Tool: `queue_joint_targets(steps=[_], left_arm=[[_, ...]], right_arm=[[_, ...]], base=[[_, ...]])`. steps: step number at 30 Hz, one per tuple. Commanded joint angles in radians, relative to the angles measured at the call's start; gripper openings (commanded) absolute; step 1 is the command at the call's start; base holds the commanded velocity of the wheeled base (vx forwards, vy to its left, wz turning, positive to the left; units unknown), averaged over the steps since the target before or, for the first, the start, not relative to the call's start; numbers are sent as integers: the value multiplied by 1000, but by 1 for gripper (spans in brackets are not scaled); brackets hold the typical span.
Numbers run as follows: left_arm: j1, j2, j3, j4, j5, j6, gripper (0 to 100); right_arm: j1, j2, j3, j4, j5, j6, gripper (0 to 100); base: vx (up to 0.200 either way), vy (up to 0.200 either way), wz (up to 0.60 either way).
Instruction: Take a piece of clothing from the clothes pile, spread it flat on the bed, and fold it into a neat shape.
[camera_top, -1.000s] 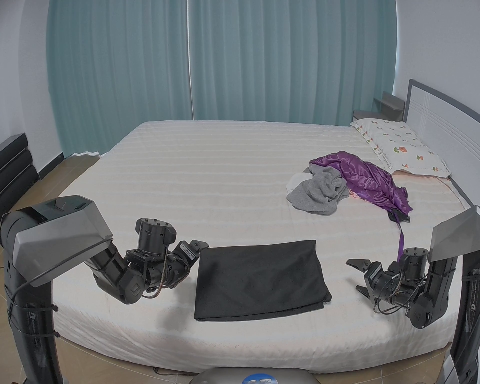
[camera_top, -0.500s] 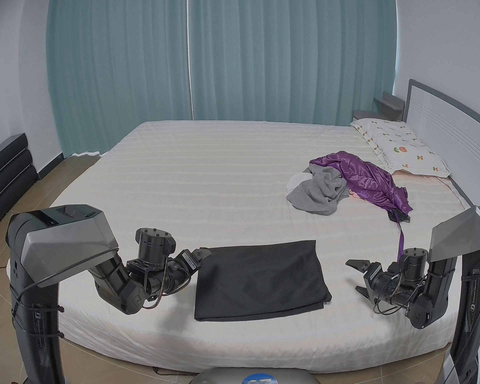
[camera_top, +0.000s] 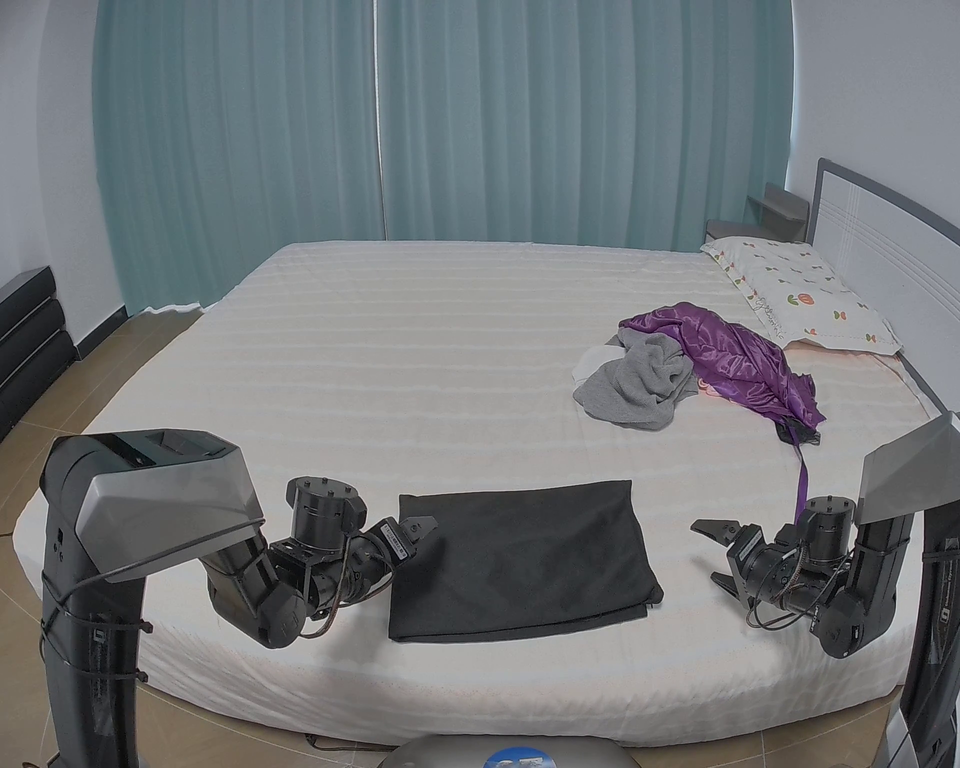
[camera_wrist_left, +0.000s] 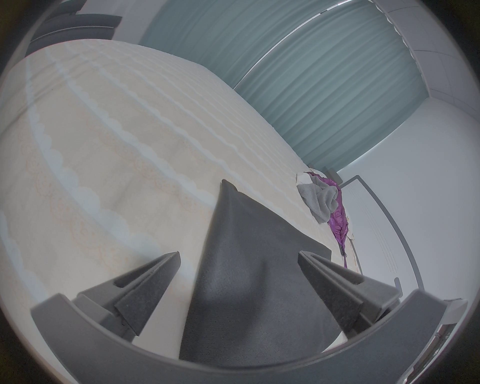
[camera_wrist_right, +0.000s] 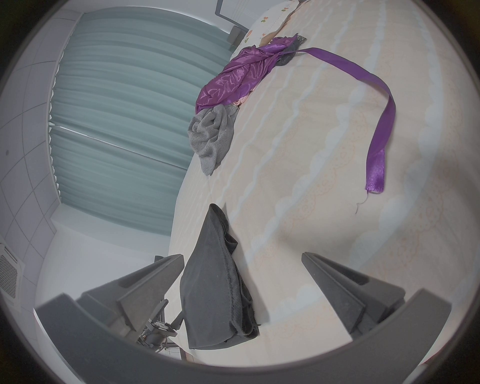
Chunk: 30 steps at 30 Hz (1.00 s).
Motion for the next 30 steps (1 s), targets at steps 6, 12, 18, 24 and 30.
queue_joint_targets(steps=[6, 12, 18, 24, 30], left_arm=[[-10, 39, 0, -11, 1, 27, 100], [-29, 76, -3, -71, 25, 53, 100], [-30, 83, -10, -79, 36, 53, 100], [-32, 83, -11, -77, 36, 51, 0], [-30, 83, -10, -79, 36, 51, 0]], right_arm=[[7, 5, 0, 0, -1, 0, 100], [7, 5, 0, 0, -3, 0, 100], [9, 7, 0, 0, -3, 0, 100], [7, 8, 1, -8, -3, 0, 100], [9, 17, 9, -26, -3, -1, 100]], base=[[0, 0, 0], [0, 0, 0], [0, 0, 0], [0, 0, 0], [0, 0, 0]])
